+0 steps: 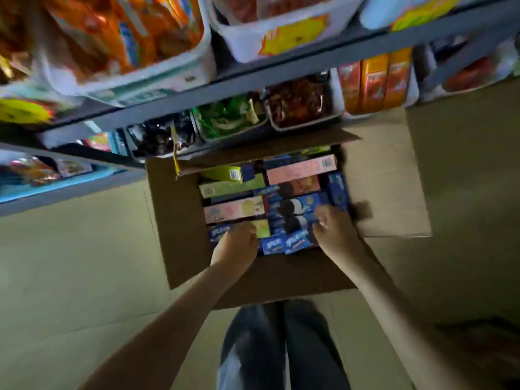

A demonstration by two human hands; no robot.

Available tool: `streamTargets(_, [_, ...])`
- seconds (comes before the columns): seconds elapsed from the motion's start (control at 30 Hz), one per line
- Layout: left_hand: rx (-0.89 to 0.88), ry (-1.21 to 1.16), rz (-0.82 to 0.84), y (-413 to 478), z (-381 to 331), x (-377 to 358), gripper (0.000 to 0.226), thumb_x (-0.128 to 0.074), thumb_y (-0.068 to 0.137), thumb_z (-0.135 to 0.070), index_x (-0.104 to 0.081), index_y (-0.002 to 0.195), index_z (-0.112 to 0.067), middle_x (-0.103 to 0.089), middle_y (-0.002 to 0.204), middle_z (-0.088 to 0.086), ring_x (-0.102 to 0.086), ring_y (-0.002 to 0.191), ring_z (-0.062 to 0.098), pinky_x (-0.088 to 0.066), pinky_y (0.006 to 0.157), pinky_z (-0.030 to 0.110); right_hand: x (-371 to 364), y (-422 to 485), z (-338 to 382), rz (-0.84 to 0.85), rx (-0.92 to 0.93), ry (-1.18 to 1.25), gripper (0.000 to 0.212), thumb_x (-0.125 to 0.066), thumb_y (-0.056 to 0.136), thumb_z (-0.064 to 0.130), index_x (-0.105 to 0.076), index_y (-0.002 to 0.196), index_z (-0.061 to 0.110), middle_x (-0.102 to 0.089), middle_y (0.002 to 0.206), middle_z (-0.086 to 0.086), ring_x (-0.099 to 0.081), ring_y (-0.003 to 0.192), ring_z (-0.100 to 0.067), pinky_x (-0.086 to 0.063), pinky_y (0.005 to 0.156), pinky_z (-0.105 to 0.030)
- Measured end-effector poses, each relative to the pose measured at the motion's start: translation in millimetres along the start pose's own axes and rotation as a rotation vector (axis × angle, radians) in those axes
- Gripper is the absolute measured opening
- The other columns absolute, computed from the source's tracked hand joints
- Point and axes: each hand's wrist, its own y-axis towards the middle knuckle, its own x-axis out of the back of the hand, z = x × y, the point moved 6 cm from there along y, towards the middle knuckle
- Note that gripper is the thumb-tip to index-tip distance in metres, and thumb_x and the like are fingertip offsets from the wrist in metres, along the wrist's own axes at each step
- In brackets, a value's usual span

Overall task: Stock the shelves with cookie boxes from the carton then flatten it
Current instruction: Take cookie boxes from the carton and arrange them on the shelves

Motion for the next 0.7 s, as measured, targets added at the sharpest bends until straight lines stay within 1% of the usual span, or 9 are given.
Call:
streamTargets(0.07, [0.035,0.010,0.019,18.7,30.8,-28.9,0.023,-0.040,0.097,-0.017,-0.052,0.117,-0.014,-0.063,0.092,0.006,-0.064,0.086,0.025,-0.047,0.063,0.030,-35.4,10.4,-23.1,0.060,-0.007,-0.027,0.028,-0.054,0.089,0.000,-0.054,0.117,-0.001,-0.057,0.113,-0.017,-0.054,0.109,-0.031,-0.038,0.085,-0.030])
streamTargets(0.1, [0.058,0.010,0.022,26.6,45.9,-41.4,0.026,-0.040,0.097,-0.017,-0.048,0.121,-0.017,-0.063,0.094,0.004,-0.064,0.085,0.024,-0.046,0.062,0.029,-50.6,14.8,-31.2,0.082,-0.011,-0.035,0.030,-0.053,0.089,0.001,-0.052,0.120,0.001,-0.055,0.115,-0.016,-0.051,0.111,-0.030,-0.038,0.087,-0.031])
streamTargets(0.13, [0.082,0.020,0.025,33.9,60.2,-52.4,0.031,-0.041,0.096,-0.017,-0.046,0.126,-0.019,-0.061,0.104,0.004,-0.062,0.092,0.024,-0.048,0.067,0.031,-65.4,19.5,-37.9,0.098,-0.009,-0.044,0.034,-0.054,0.089,0.002,-0.049,0.123,0.003,-0.053,0.119,-0.015,-0.049,0.115,-0.029,-0.038,0.089,-0.033])
streamTargets(0.2, [0.110,0.093,0.022,46.2,84.1,-70.8,0.040,-0.043,0.095,-0.018,-0.040,0.135,-0.020,-0.049,0.129,0.004,-0.052,0.114,0.025,-0.047,0.087,0.038,-94.5,28.0,-44.9,0.136,0.015,-0.082,0.045,-0.058,0.089,0.006,-0.043,0.131,0.006,-0.047,0.129,-0.012,-0.043,0.123,-0.027,-0.038,0.096,-0.033])
streamTargets(0.27, [0.102,0.178,0.011,58.9,99.5,-85.7,0.047,-0.044,0.096,-0.018,-0.032,0.142,-0.017,-0.038,0.139,0.005,-0.040,0.126,0.025,-0.041,0.100,0.039,-122.3,37.1,-46.2,0.170,0.060,-0.134,0.054,-0.060,0.090,0.011,-0.036,0.138,0.009,-0.042,0.137,-0.008,-0.040,0.128,-0.023,-0.036,0.099,-0.030])
streamTargets(0.37, [0.108,0.264,0.026,80.0,113.8,-100.2,0.060,-0.046,0.096,-0.018,-0.016,0.148,-0.016,-0.021,0.150,0.007,-0.026,0.137,0.028,-0.033,0.108,0.041,-159.2,49.9,-36.2,0.218,0.199,-0.179,0.066,-0.063,0.089,0.015,-0.026,0.144,0.014,-0.035,0.142,-0.006,-0.035,0.131,-0.021,-0.035,0.103,-0.031])
streamTargets(0.47, [0.134,0.271,0.079,100.5,126.6,-111.0,0.073,-0.051,0.094,-0.018,-0.006,0.150,-0.016,-0.002,0.157,0.011,-0.009,0.143,0.032,-0.021,0.115,0.043,-189.7,62.7,-23.3,0.241,0.345,-0.262,0.072,-0.063,0.087,0.013,-0.022,0.147,0.015,-0.031,0.146,-0.005,-0.029,0.134,-0.022,-0.028,0.108,-0.034])
streamTargets(0.57, [0.090,0.326,0.093,112.5,131.3,-116.3,0.075,-0.056,0.091,-0.021,-0.009,0.149,-0.014,-0.010,0.155,0.010,-0.011,0.143,0.029,-0.018,0.117,0.043,-211.9,74.2,-17.1,0.229,0.397,-0.391,0.070,-0.059,0.088,0.015,-0.022,0.147,0.015,-0.030,0.146,-0.004,-0.026,0.135,-0.023,-0.026,0.108,-0.036])
streamTargets(0.7, [0.024,0.357,0.051,118.3,133.9,-114.6,0.067,-0.057,0.090,-0.024,-0.022,0.146,-0.015,-0.031,0.146,0.007,-0.029,0.135,0.027,-0.024,0.112,0.038,-220.1,82.4,-19.1,0.269,0.403,-0.475,0.067,-0.062,0.087,0.018,-0.028,0.145,0.014,-0.035,0.141,-0.004,-0.031,0.132,-0.024,-0.029,0.105,-0.036])
